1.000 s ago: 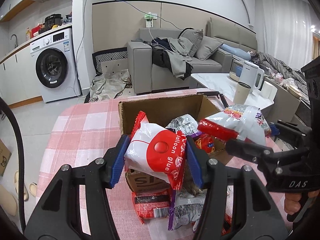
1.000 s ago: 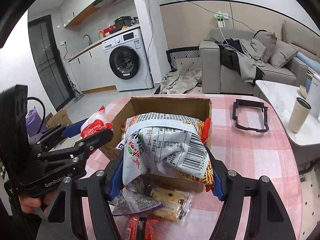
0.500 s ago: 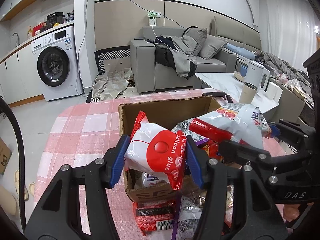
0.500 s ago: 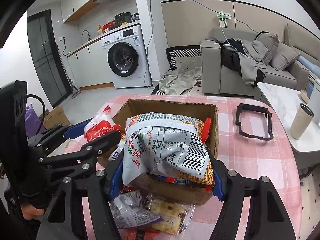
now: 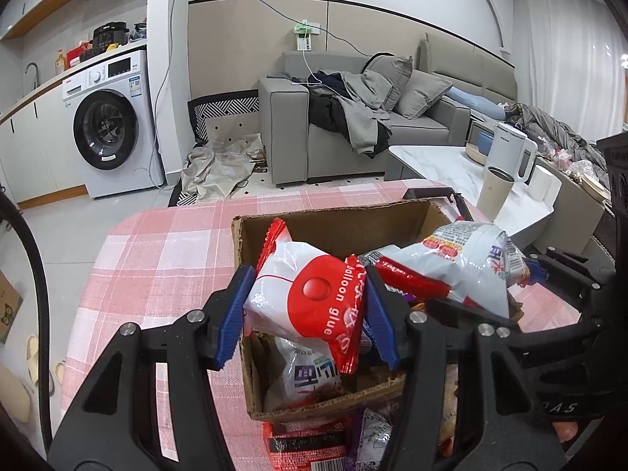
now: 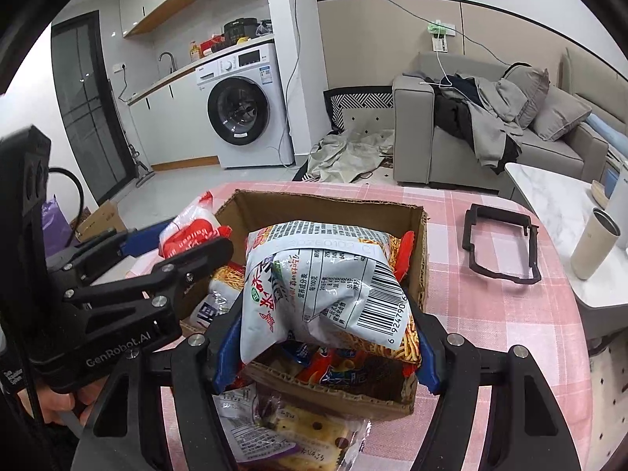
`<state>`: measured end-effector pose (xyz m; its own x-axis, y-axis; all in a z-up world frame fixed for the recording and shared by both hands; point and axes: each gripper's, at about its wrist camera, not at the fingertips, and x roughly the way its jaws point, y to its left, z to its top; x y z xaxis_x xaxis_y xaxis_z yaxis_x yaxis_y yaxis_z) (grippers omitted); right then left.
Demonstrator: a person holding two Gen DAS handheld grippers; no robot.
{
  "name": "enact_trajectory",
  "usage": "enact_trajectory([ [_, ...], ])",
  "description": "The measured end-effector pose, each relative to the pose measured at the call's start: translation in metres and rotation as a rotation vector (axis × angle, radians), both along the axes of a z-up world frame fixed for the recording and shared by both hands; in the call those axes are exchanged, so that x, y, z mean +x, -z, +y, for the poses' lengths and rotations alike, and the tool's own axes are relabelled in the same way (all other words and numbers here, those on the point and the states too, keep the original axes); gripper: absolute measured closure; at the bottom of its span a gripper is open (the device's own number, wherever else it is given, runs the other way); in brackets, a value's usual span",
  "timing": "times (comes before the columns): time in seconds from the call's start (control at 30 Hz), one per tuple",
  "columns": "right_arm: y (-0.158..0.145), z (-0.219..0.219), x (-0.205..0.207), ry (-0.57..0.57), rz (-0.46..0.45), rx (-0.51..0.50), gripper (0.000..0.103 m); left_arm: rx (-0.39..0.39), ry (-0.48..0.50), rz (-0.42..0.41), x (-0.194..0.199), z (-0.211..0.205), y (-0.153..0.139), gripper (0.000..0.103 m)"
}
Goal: Organize snacks
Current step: 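Open both tools to release the bags and withdraw from the box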
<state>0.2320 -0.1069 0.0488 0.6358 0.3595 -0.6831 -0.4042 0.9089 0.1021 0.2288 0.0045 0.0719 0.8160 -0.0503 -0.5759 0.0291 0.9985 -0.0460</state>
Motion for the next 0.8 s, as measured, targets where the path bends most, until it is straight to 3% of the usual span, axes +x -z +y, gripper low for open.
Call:
enact_trajectory([
  [0.37,0.007,0.001,0.018,-0.003,-0.003,-0.005,0.031,-0.008,-0.011,0.032,0.019,0.004,0.013,0.050],
  [0.47,0.007,0.000,0.021,-0.012,-0.011,-0.015,0.028,-0.013,-0.008,0.045,0.022,0.005,0.017,0.050],
  [0.53,0.005,0.000,0.018,-0.025,-0.025,-0.026,0.020,-0.014,-0.001,0.051,0.021,0.005,0.018,0.049],
  [0.67,-0.005,-0.008,0.006,-0.017,-0.060,-0.016,0.014,-0.024,0.011,0.047,0.012,0.006,0.017,0.035],
  [0.73,-0.010,-0.017,-0.002,-0.010,-0.073,0.007,0.007,-0.024,0.012,0.035,0.004,0.006,0.015,0.019],
  [0.8,-0.015,-0.026,-0.012,0.006,-0.084,0.017,0.004,-0.021,0.020,0.017,-0.006,0.006,0.012,0.018],
])
